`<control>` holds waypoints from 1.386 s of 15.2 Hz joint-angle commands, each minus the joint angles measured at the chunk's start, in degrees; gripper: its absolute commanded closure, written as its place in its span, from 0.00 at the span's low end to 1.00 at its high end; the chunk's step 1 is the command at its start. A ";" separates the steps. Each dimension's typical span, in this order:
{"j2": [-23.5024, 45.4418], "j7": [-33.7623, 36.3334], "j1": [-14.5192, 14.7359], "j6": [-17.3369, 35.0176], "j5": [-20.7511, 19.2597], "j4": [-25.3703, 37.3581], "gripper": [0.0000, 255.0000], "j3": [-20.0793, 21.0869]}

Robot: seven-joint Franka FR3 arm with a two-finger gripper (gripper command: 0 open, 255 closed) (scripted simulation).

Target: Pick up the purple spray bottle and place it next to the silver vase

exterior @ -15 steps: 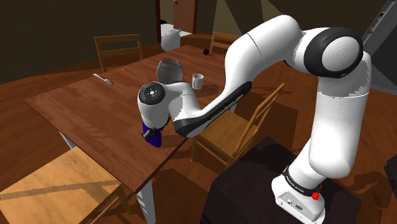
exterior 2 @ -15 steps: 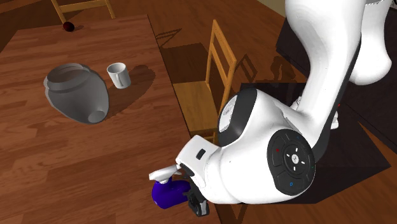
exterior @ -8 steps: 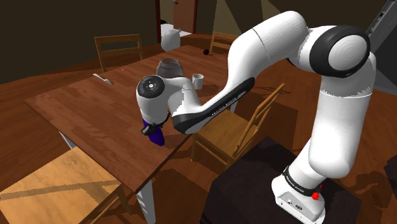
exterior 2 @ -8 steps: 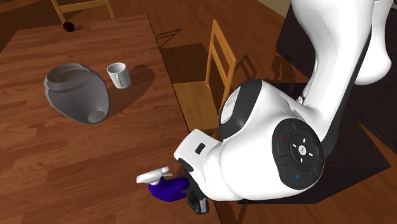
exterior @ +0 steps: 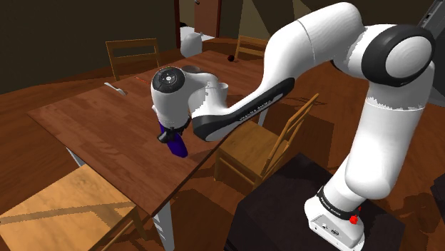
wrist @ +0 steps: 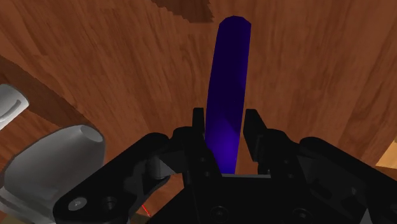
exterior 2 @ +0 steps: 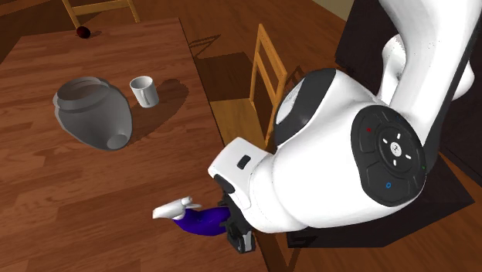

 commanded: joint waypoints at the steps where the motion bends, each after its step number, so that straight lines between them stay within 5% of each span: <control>1: -0.63 -0.93 -0.12 -0.91 0.96 0.66 1.00 0.36; 21: -6.88 -10.33 -1.58 -10.61 9.45 8.37 1.00 2.73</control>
